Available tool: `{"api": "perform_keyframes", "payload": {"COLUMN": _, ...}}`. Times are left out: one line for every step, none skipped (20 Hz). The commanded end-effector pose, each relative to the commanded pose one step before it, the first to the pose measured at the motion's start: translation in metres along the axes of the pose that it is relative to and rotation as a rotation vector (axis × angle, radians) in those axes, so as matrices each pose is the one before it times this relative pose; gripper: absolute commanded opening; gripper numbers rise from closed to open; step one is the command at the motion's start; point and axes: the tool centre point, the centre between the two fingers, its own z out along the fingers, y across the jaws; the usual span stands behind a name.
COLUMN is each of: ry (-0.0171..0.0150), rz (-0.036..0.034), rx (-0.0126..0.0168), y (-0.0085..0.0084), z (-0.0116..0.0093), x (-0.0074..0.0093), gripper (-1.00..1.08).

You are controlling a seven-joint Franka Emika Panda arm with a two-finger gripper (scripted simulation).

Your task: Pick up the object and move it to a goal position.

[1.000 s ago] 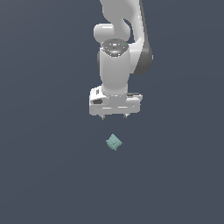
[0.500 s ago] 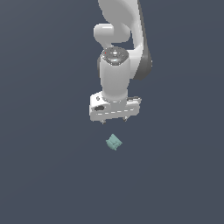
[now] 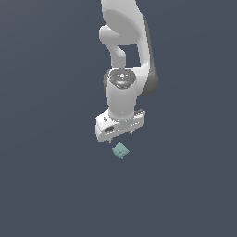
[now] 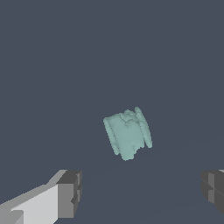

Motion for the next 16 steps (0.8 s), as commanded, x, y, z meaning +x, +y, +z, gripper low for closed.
{"api": "perform_keyframes", "payload": {"ry": -0.00403, "rz": -0.07324, "rx": 0.00060, "y": 0.00207, "z": 0.01191, "x": 0.00398, "gripper": 1.00}}
{"api": "perform_keyframes", "payload": {"ry": -0.00138, "rz": -0.02756, "rx": 0.00049, "y": 0.00085, "z": 0.00456, "x": 0.00140, "gripper": 1.00}}
{"api": "perform_keyframes", "payload": {"ry": -0.00123, "rz": -0.02603, "rx": 0.00057, "y": 0.00082, "z": 0.00433, "x": 0.00128, "gripper": 1.00}}
{"api": "perform_keyframes", "payload": {"ry": -0.00108, "rz": -0.02451, "rx": 0.00064, "y": 0.00078, "z": 0.00410, "x": 0.00116, "gripper": 1.00}}
{"api": "perform_keyframes", "payload": {"ry": -0.00094, "rz": -0.02299, "rx": 0.00068, "y": 0.00075, "z": 0.00386, "x": 0.00105, "gripper": 1.00}}
{"api": "perform_keyframes", "payload": {"ry": -0.00082, "rz": -0.02148, "rx": 0.00070, "y": 0.00071, "z": 0.00363, "x": 0.00095, "gripper": 1.00}}
{"api": "perform_keyframes", "payload": {"ry": -0.00071, "rz": -0.01996, "rx": 0.00071, "y": 0.00067, "z": 0.00339, "x": 0.00086, "gripper": 1.00}}
{"api": "perform_keyframes", "payload": {"ry": -0.00060, "rz": -0.01847, "rx": 0.00070, "y": 0.00062, "z": 0.00314, "x": 0.00077, "gripper": 1.00}}
{"api": "perform_keyframes", "payload": {"ry": -0.00051, "rz": -0.01696, "rx": 0.00068, "y": 0.00058, "z": 0.00290, "x": 0.00068, "gripper": 1.00}}
{"api": "perform_keyframes", "payload": {"ry": -0.00043, "rz": -0.01547, "rx": 0.00065, "y": 0.00053, "z": 0.00265, "x": 0.00060, "gripper": 1.00}}
{"api": "perform_keyframes", "payload": {"ry": -0.00035, "rz": -0.01398, "rx": 0.00062, "y": 0.00048, "z": 0.00240, "x": 0.00053, "gripper": 1.00}}
{"api": "perform_keyframes", "payload": {"ry": -0.00029, "rz": -0.01251, "rx": 0.00057, "y": 0.00043, "z": 0.00216, "x": 0.00047, "gripper": 1.00}}
{"api": "perform_keyframes", "payload": {"ry": -0.00024, "rz": -0.01101, "rx": 0.00052, "y": 0.00038, "z": 0.00190, "x": 0.00040, "gripper": 1.00}}
{"api": "perform_keyframes", "payload": {"ry": -0.00019, "rz": -0.00956, "rx": 0.00046, "y": 0.00032, "z": 0.00165, "x": 0.00035, "gripper": 1.00}}
{"api": "perform_keyframes", "payload": {"ry": -0.00015, "rz": -0.00807, "rx": 0.00039, "y": 0.00028, "z": 0.00140, "x": 0.00028, "gripper": 1.00}}
{"api": "perform_keyframes", "payload": {"ry": -0.00011, "rz": -0.00658, "rx": 0.00033, "y": 0.00024, "z": 0.00115, "x": 0.00022, "gripper": 1.00}}
